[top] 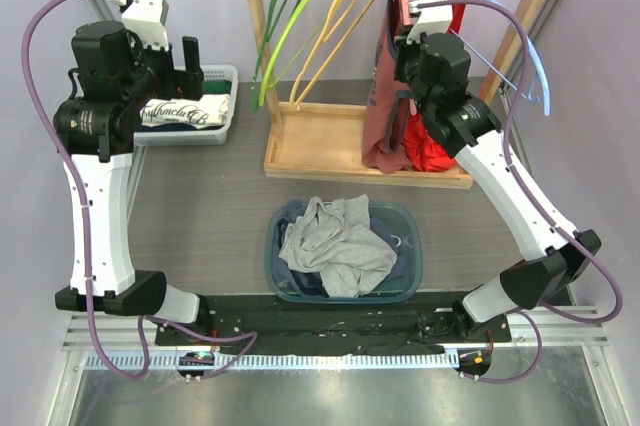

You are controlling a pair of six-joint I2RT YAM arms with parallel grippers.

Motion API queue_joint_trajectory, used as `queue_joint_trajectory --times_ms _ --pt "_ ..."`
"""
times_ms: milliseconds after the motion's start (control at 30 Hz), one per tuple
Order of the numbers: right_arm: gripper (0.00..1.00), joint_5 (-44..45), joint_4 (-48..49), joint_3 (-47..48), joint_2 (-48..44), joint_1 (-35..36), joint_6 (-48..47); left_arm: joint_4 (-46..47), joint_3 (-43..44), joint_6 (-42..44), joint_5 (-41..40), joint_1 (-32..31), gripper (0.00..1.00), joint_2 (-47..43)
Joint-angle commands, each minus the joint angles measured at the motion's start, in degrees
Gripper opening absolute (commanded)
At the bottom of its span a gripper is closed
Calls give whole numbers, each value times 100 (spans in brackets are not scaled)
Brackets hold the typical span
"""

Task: Remove the tank top from the hanger
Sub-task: Pick up the hanger from the clothesline.

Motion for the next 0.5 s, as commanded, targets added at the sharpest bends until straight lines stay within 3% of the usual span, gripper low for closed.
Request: queue_joint_trajectory --times_ms 0,200,467 --pt "1 -203 1609 -137 -702 -96 48 -21 36 -29 6 -6 99 -23" --pt "1 -537 1690 -322 -913 -104 65 -12 -8 -46 15 -15 100 -14" --pt "1 -1082 812 -770 -1475 -105 504 -3 27 -29 50 -15 100 -32"
